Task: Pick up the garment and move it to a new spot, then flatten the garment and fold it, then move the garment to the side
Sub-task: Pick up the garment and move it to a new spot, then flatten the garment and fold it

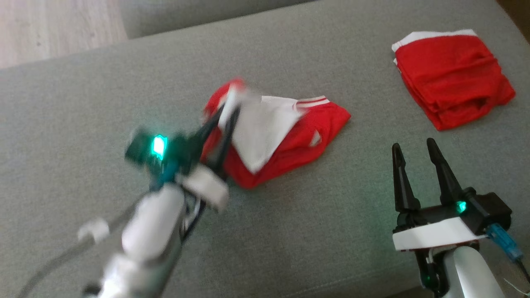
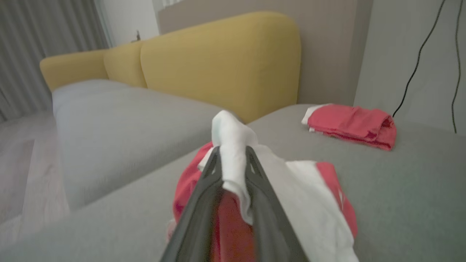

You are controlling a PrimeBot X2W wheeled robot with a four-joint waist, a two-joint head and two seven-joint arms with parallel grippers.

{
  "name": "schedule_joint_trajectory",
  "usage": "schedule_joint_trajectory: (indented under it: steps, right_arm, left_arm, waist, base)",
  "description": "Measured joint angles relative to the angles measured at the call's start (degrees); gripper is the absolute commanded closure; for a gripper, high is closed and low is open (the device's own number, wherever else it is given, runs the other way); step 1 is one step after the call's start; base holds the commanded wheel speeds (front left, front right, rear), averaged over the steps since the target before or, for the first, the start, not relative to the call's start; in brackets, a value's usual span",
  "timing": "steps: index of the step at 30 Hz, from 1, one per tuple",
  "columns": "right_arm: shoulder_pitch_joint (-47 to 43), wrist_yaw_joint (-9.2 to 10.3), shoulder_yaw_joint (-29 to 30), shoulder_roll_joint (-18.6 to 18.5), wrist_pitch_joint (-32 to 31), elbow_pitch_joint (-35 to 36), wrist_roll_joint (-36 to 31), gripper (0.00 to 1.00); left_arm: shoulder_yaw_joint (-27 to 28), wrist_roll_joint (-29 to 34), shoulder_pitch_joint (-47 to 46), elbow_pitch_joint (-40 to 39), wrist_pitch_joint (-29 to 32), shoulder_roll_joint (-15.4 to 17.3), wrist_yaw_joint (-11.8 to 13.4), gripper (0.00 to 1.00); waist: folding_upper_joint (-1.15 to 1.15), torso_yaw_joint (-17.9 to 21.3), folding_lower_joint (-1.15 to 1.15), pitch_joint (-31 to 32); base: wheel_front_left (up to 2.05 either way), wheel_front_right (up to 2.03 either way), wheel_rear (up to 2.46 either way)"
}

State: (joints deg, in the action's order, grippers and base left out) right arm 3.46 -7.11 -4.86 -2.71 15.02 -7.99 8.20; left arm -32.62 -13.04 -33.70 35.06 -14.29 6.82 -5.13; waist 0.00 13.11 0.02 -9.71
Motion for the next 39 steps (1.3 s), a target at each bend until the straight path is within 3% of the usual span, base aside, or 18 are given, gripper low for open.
schedule_joint_trajectory:
  steps: [1, 2, 9, 19, 28, 39]
  right_arm:
    - [0.1, 0.00, 0.0, 0.0, 0.0, -0.2, 0.2, 0.00]
    - [0.0, 0.00, 0.1, 0.0, 0.0, -0.4, 0.3, 0.00]
    - [-2.1, 0.00, 1.7, 0.1, 0.0, -2.3, 0.2, 0.00]
    - [-11.4, 0.00, 4.0, 0.2, -0.2, -3.8, -0.6, 0.00]
    - [-14.1, 0.00, 2.3, 0.2, -0.2, -3.8, -0.6, 0.00]
    - [-14.7, 0.00, 1.7, 0.2, -0.2, -3.8, -0.1, 0.00]
  left_arm:
    - [0.8, 0.0, 2.4, -0.1, 0.0, -0.2, 0.8, 0.02]
    - [1.6, -0.1, 4.5, -0.4, 0.0, -0.4, 1.4, 0.00]
    - [6.9, 0.2, 16.4, -8.7, 0.0, -2.3, 4.7, 0.00]
    - [16.3, 3.8, 37.0, -24.9, -0.2, -3.4, 10.1, 0.00]
    - [19.8, 6.1, 44.9, -29.8, -0.2, -3.5, 9.6, 0.00]
    - [20.1, 6.6, 44.9, -29.8, -0.2, -3.5, 9.2, 0.00]
  waist:
    - [0.00, 0.1, 0.00, -0.5]
    - [0.00, -0.1, 0.01, -0.7]
    - [0.00, -3.5, -0.01, 0.4]
    - [0.00, -14.0, -0.03, 9.0]
    - [0.00, -19.4, -0.03, 15.5]
    - [0.00, -20.1, -0.02, 16.6]
  base:
    - [0.00, 0.00, 0.00]
    - [0.00, 0.00, 0.00]
    - [0.00, 0.00, 0.00]
    - [0.00, 0.00, 0.00]
    - [0.00, 0.00, 0.00]
    - [0.00, 0.00, 0.00]
